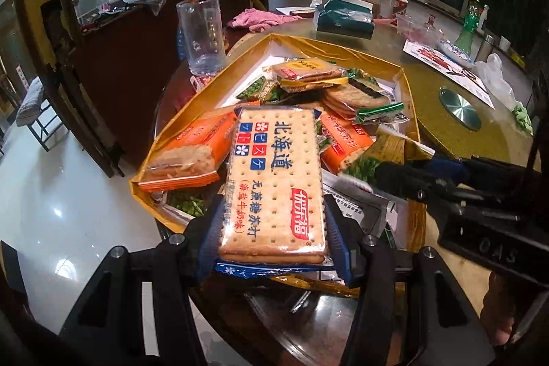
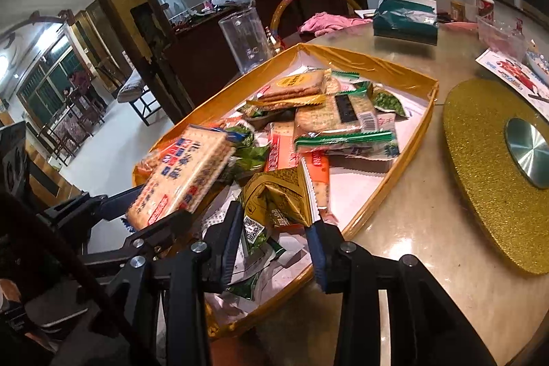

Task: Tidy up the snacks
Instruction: 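Lower both held packets into the yellow tray and open both grippers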

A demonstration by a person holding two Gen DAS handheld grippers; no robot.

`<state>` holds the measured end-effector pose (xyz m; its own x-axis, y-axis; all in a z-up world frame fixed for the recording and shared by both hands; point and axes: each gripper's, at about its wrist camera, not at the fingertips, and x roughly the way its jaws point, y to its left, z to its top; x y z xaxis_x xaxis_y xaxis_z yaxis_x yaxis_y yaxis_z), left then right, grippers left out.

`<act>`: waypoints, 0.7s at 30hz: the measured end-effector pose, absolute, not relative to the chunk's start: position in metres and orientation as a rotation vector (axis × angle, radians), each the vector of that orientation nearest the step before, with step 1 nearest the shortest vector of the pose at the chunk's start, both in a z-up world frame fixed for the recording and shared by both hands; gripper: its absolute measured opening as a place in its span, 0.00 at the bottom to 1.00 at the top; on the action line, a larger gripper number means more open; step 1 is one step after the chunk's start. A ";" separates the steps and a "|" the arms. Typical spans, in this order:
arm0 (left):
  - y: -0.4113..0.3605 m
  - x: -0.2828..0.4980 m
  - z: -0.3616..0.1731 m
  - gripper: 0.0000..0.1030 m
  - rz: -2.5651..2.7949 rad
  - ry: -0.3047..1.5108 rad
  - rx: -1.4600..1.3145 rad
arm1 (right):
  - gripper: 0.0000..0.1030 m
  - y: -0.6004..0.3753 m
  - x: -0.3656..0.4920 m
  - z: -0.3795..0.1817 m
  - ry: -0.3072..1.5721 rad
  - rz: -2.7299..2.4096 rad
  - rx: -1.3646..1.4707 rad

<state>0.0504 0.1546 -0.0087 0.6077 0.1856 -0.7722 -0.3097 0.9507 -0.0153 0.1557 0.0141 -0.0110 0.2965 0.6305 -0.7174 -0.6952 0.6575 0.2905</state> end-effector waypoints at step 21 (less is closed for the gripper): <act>0.127 0.020 0.030 0.87 0.446 0.724 -0.052 | 0.71 -0.047 0.106 0.011 0.849 0.731 0.056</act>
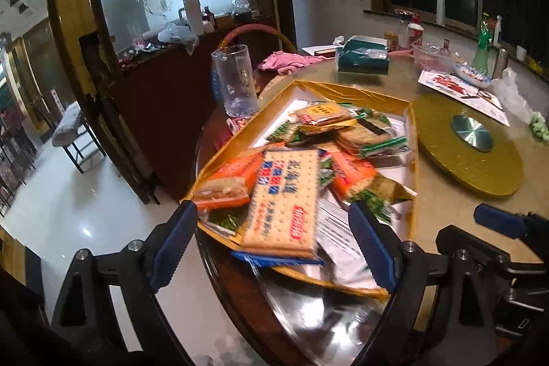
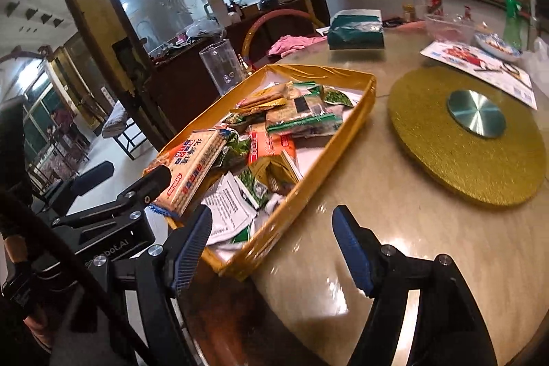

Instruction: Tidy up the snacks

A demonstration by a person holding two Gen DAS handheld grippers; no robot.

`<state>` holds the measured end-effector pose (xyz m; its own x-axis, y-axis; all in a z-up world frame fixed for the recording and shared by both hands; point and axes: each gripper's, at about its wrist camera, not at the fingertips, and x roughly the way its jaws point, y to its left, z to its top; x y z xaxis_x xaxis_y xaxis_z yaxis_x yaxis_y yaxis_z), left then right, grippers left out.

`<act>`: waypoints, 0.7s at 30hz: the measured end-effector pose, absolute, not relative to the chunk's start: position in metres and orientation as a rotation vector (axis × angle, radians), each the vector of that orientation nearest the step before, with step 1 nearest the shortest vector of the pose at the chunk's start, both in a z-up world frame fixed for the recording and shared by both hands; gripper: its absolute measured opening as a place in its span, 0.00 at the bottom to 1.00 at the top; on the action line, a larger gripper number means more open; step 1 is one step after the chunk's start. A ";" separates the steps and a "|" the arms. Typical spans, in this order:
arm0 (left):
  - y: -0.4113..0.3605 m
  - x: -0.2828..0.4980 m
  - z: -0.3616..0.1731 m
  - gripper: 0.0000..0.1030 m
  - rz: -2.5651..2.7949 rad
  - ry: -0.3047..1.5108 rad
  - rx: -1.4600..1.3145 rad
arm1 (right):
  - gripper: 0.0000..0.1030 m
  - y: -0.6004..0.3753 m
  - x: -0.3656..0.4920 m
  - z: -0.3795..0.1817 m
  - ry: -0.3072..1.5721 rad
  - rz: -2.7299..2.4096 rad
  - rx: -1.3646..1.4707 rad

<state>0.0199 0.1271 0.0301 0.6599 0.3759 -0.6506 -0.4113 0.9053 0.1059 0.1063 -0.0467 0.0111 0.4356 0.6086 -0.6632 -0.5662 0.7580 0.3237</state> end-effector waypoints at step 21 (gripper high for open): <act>0.114 -0.014 0.045 0.90 0.505 0.690 -0.082 | 0.71 -0.048 0.073 0.017 0.815 0.726 0.043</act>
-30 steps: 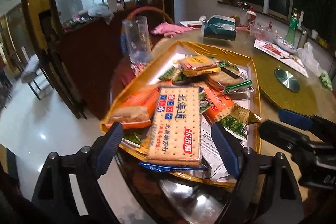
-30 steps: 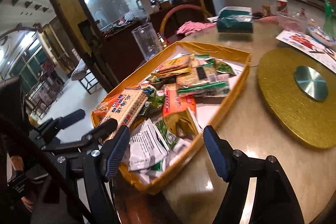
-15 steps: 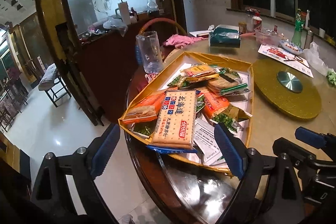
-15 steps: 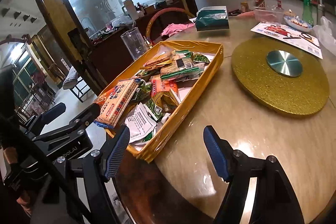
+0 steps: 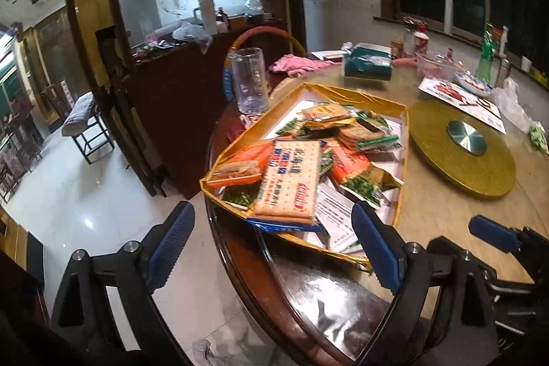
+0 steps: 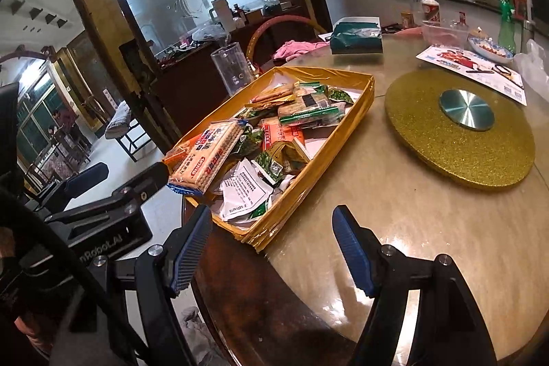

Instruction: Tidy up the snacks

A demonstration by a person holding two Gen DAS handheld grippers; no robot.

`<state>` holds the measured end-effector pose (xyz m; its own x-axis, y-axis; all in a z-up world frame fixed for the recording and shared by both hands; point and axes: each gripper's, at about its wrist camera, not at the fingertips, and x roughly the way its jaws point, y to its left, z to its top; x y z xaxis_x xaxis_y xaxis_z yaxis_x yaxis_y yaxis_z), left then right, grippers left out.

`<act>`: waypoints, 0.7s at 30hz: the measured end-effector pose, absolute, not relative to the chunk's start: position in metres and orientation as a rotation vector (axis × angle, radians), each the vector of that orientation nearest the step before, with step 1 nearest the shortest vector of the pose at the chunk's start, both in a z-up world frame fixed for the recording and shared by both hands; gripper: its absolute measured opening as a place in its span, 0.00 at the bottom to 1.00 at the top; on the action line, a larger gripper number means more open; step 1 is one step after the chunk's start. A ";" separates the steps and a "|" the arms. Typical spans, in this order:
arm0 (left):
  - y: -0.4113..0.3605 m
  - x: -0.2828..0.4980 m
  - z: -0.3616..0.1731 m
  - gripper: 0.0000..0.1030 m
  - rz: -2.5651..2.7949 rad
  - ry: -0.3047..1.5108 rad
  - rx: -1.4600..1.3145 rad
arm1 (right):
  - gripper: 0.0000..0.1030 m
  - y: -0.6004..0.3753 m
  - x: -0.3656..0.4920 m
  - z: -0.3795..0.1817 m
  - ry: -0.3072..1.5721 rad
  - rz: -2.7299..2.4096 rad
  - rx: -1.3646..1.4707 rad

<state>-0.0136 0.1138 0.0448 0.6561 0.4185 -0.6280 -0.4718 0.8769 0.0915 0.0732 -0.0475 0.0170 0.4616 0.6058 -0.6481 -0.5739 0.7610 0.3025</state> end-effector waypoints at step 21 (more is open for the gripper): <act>0.145 0.005 0.034 0.90 0.473 0.735 -0.115 | 0.71 -0.015 0.085 0.005 0.856 0.693 -0.046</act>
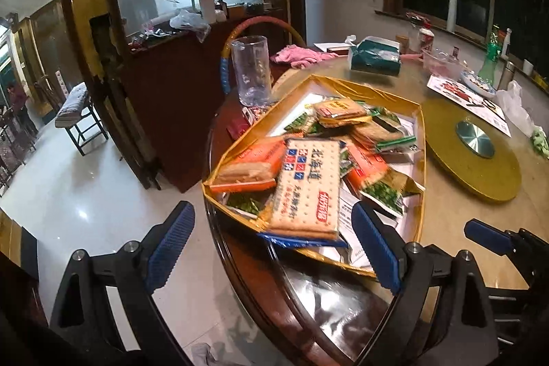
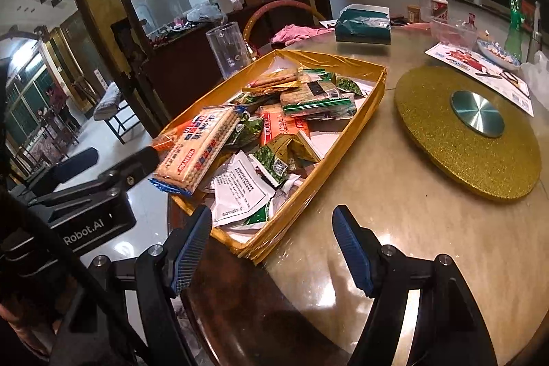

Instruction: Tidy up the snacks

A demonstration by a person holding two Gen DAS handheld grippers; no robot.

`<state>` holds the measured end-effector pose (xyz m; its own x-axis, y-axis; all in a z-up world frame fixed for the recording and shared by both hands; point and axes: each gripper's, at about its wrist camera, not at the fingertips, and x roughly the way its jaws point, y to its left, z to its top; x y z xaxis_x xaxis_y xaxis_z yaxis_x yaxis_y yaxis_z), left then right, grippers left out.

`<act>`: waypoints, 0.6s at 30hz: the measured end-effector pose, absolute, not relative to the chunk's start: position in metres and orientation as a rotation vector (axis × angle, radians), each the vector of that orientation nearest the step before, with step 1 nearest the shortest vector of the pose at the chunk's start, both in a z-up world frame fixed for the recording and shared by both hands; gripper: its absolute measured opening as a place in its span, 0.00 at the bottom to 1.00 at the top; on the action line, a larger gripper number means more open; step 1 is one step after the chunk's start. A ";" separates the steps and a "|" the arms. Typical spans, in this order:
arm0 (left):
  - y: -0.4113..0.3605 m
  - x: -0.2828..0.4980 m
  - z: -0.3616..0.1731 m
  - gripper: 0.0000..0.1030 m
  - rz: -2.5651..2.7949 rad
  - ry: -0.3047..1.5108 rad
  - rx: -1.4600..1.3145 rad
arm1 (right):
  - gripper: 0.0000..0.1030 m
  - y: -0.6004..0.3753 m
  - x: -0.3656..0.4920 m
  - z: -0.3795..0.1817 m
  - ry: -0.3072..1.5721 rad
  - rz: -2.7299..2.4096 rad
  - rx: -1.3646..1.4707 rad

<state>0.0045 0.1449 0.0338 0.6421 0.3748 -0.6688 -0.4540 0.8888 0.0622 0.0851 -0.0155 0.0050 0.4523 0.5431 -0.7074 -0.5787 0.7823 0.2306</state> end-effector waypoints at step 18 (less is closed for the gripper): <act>0.157 0.021 0.032 0.90 0.508 0.731 -0.114 | 0.71 -0.001 0.094 0.003 0.863 0.664 -0.093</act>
<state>0.0211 0.1574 0.0321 0.6298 0.4037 -0.6636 -0.4819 0.8731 0.0738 0.0941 -0.0006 0.0031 0.4634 0.5036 -0.7292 -0.5759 0.7965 0.1841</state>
